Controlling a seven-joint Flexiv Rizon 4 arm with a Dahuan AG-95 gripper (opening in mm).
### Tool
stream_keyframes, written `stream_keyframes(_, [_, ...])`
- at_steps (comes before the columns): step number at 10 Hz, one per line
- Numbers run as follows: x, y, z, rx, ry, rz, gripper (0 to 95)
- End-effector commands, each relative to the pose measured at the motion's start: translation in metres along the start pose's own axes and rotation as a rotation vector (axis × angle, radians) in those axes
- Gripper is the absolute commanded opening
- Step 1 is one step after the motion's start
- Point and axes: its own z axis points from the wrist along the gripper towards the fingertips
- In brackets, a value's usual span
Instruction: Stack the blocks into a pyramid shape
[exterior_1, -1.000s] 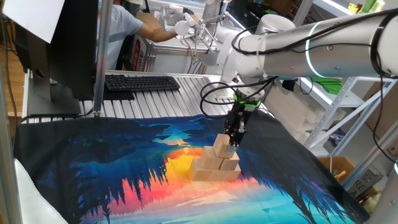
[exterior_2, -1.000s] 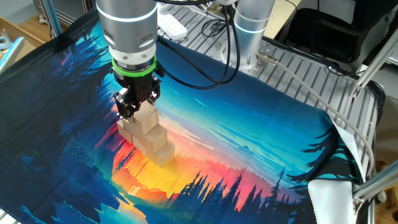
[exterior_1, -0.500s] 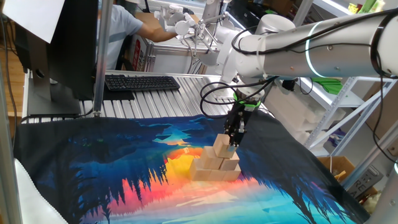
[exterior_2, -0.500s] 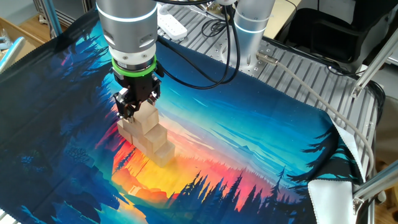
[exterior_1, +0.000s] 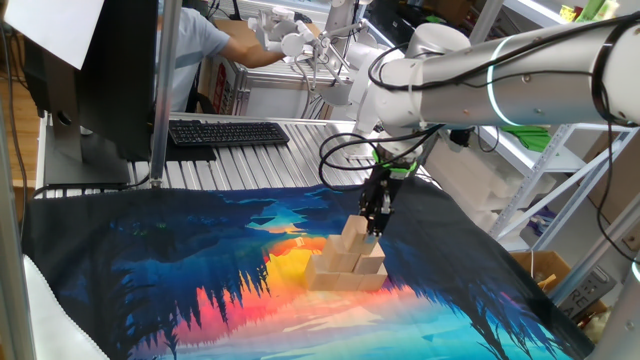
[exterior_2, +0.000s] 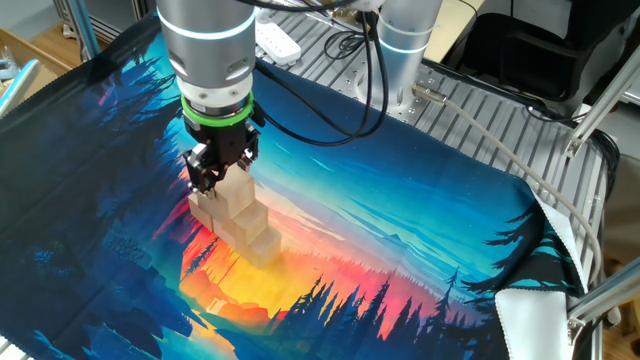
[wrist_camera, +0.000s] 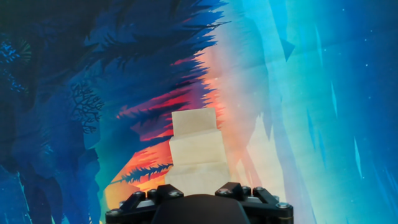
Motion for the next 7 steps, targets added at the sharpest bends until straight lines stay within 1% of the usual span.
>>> stream_keyframes(1, [0.0005,-0.0006,-0.0004,0.002,0.002,-0.001,57.0])
stream_keyframes(6, [-0.0005,-0.0016,-0.0017,0.011,0.005,-0.013,57.0])
stream_keyframes(7, [-0.0005,-0.0018,-0.0017,0.012,0.006,-0.012,76.0])
